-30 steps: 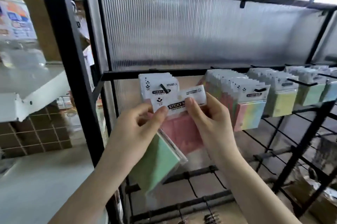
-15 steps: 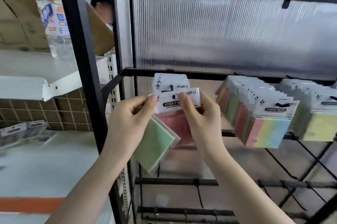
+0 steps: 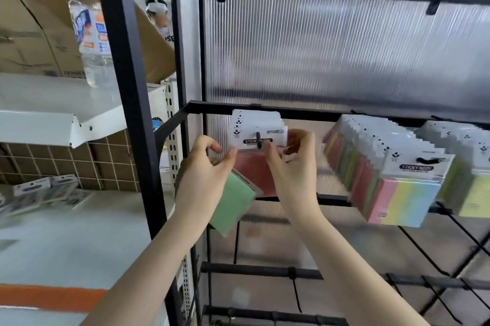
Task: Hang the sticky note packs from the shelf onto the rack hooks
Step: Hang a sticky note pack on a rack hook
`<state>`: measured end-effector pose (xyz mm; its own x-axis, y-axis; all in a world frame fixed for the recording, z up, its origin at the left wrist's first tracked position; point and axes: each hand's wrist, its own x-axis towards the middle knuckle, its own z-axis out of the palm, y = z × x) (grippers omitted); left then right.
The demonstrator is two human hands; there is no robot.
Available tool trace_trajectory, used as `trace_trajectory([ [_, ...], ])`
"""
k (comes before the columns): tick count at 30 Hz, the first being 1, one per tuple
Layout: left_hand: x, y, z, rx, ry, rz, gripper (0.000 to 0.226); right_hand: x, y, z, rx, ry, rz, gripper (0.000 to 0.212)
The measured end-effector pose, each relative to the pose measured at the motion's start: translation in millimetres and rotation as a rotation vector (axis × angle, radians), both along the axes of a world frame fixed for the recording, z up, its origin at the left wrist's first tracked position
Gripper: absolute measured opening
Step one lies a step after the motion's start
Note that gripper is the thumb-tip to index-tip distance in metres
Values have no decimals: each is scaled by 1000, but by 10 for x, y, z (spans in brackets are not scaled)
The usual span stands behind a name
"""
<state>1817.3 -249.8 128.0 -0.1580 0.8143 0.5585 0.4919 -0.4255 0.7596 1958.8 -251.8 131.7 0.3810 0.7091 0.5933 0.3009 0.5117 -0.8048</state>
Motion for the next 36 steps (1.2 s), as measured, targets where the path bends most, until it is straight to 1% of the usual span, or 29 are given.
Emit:
trace_trajectory([
  [4, 59, 117, -14, 4, -50, 9, 30, 28, 107, -43, -31, 26, -45, 34],
  [7, 92, 163, -19, 36, -51, 13, 30, 38, 154, -51, -82, 41, -42, 35],
  [10, 94, 126, -56, 81, -100, -15, 28, 44, 130, -70, -82, 41, -33, 35],
  [12, 98, 39, -101, 146, -157, -44, 28, 69, 68, -101, -60, 15, -34, 31],
  [15, 133, -165, -176, 263, -230, -154, 29, 109, -115, -187, 12, -10, -46, 12],
  [18, 217, -345, -246, 358, -169, -287, 17, 170, -363, -333, 41, 48, -68, 10],
  [19, 264, -385, -269, 371, -154, -342, 14, 197, -460, -396, 33, 61, -73, 16],
  [21, 388, -433, -303, 384, -140, -436, 13, 260, -659, -538, 4, 67, -82, 39],
  [23, 552, -462, -327, 356, -129, -520, 15, 341, -866, -640, -61, 116, -59, 54],
  [25, 732, -485, -369, 290, -129, -621, 15, 460, -1048, -721, -168, 216, -5, 62],
  [27, 921, -518, -412, 199, -145, -716, 22, 601, -1212, -755, -250, 318, 11, 53],
  [29, 1122, -566, -447, 137, -150, -799, 28, 754, -1363, -757, -275, 308, -56, 47],
  [32, 1427, -704, -462, 84, -178, -914, 34, 998, -1593, -732, -221, 320, -187, 31],
  [34, 1626, -819, -455, 46, -213, -983, 37, 1180, -1723, -668, -163, 331, -241, 25],
  [36, 1827, -932, -440, -22, -250, -1037, 40, 1383, -1836, -592, -115, 275, -315, 24],
])
